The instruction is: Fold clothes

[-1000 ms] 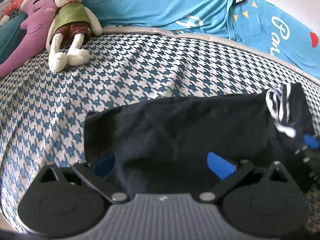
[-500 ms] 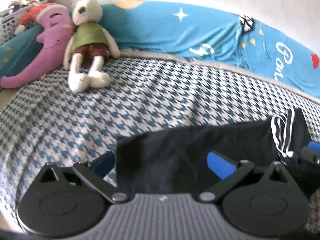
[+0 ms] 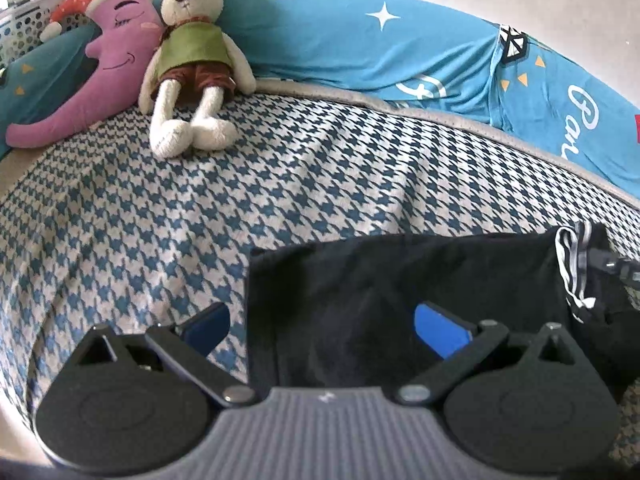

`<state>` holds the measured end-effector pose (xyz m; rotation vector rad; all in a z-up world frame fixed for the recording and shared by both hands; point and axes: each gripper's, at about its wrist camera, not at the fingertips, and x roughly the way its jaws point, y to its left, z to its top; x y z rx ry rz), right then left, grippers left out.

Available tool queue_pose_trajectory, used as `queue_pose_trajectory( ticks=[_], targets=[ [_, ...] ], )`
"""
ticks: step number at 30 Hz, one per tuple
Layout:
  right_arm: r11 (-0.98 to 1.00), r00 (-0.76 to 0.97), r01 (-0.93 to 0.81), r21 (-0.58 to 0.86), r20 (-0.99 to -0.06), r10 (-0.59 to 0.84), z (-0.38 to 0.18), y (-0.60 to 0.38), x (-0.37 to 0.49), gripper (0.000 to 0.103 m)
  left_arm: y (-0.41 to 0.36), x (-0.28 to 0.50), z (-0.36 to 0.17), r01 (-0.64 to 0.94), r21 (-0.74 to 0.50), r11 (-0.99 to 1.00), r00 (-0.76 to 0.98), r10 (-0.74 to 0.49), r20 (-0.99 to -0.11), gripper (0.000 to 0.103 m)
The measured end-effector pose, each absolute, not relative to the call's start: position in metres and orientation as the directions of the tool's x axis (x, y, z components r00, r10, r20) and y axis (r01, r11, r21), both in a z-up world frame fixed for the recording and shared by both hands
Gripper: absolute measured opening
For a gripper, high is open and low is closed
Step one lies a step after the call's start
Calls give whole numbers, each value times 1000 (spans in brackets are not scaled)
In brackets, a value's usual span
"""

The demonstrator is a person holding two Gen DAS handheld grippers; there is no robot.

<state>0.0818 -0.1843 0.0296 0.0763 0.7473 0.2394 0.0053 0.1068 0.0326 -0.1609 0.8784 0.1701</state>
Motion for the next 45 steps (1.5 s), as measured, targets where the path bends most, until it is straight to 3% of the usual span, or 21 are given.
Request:
queue_pose_trajectory(
  ticks=[21, 30, 35, 41, 45],
  targets=[
    [970, 684, -139, 200, -689, 240, 49, -199, 14, 23, 123, -6, 43, -276, -78, 958, 636, 120, -762, 103],
    [973, 657, -224, 49, -730, 188, 27, -159, -11, 24, 140, -24, 43, -321, -108, 941, 621, 123, -774, 103],
    [967, 695, -228, 116, -676, 245, 42, -153, -27, 24, 153, -30, 47, -343, -108, 933, 628, 142, -765, 103],
    [893, 653, -408, 188, -624, 429, 54, -119, -52, 24, 162, -31, 41, -345, -104, 933, 616, 142, -775, 102],
    [818, 570, -529, 226, -620, 539, 48, -89, -66, 24, 161, -31, 39, -332, -113, 936, 616, 125, -778, 96]
  ],
)
